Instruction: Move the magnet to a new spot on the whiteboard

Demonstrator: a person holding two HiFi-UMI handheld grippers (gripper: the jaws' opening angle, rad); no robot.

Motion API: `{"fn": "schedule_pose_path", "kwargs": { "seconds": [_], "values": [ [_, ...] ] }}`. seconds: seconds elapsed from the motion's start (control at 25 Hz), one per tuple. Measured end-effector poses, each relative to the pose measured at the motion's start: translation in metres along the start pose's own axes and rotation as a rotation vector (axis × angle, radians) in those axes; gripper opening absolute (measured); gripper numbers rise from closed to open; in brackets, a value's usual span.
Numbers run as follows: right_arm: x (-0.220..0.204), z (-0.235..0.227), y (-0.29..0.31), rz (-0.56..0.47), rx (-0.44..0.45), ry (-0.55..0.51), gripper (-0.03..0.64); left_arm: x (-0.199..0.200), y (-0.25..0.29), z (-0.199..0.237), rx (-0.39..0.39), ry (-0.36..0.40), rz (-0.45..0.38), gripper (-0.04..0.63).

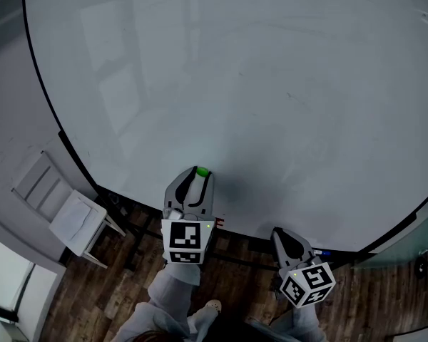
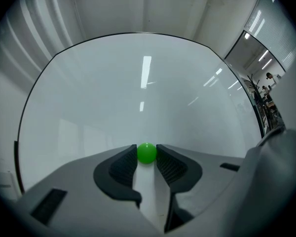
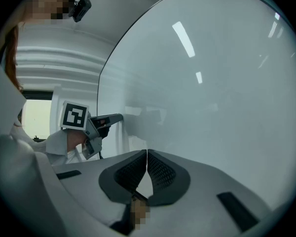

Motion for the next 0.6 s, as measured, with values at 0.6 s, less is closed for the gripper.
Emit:
{"fn": "schedule_pose_path", "kwargs": {
  "seconds": [0.6],
  "values": [
    [-0.0017, -0.0001, -0.0032, -0.001, -0.014, 0.001, 0.029, 0.0056, -0.0072, -0.0018, -0.022, 0.052, -0.002, 0.123]
  ]
}}
Point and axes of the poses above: the fingertips, and each gripper's own axes: y forward along the fingers, z to its left, x out of its top, the point moved 9 cm from there along -y, backward along the fingers, and after that the axes turned 12 degrees about -z, right-handed, at the moved point
